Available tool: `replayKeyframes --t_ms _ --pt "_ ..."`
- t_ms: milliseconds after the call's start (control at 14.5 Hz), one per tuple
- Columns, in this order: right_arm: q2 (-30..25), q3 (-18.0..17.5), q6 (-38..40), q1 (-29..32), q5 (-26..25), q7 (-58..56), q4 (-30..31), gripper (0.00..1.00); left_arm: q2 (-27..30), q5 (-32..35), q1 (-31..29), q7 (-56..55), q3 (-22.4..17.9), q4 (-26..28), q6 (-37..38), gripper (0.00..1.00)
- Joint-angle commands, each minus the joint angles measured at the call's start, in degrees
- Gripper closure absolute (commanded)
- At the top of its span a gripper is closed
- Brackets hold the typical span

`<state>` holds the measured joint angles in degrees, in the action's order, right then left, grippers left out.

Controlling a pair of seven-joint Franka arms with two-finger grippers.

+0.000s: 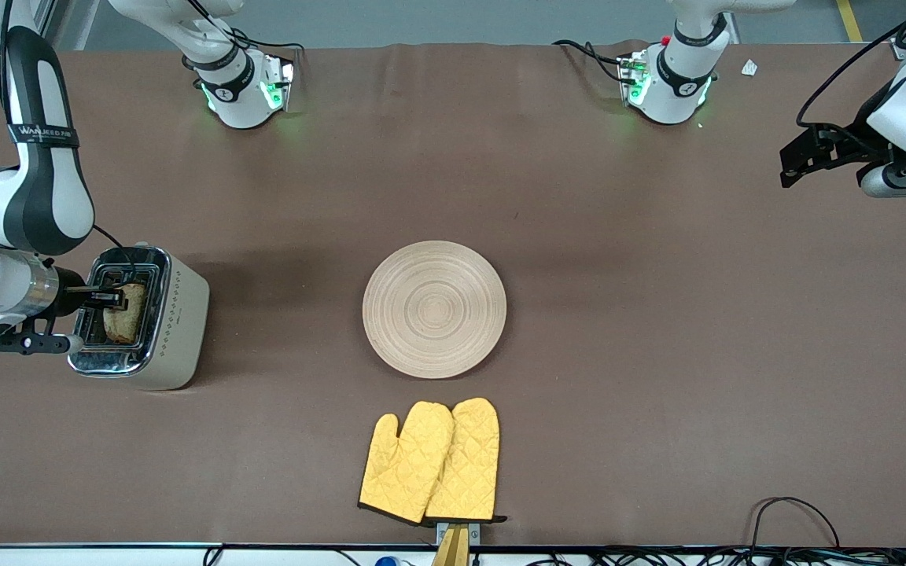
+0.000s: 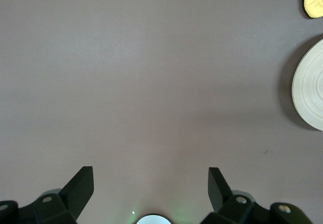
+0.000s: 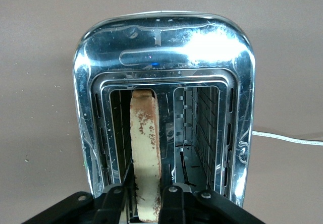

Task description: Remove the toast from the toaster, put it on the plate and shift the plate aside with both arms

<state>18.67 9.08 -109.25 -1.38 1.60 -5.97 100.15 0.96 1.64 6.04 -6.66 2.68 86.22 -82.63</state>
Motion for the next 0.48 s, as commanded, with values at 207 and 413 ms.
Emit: replayKeyframes --t_ms 207,413 --pt "0.1 -0.5 -0.3 1.0 1.0 -1.3 -0.1 0.82 -0.6 -0.5 0.1 1.0 -0.1 -1.3 0.2 0.00" --pt "0.1 -0.5 -0.3 0.9 1.0 -1.3 -0.1 0.82 -0.6 -0.5 0.0 1.0 -0.1 -1.3 0.2 0.00"
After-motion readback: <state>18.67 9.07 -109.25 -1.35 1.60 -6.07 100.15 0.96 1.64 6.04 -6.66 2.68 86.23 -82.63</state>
